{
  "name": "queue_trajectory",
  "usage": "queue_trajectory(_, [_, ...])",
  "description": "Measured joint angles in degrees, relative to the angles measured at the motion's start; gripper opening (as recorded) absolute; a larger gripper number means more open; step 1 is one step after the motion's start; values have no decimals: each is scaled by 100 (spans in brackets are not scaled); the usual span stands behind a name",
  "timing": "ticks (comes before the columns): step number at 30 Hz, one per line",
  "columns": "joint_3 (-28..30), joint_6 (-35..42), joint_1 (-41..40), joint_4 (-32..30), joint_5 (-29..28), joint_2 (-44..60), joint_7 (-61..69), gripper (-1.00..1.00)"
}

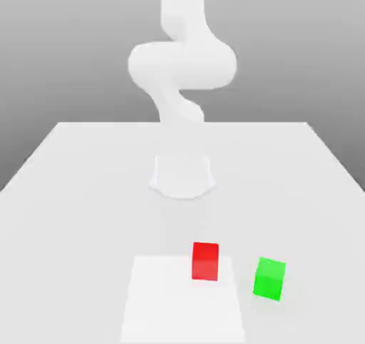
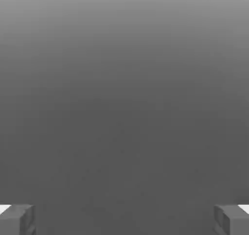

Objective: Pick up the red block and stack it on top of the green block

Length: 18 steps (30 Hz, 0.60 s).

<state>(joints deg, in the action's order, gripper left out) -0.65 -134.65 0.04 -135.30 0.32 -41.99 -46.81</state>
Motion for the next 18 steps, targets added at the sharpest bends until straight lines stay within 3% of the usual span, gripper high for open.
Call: queue_trajectory(18, [-603, -2749, 65, -2925, 75, 3811, -1014, 0])
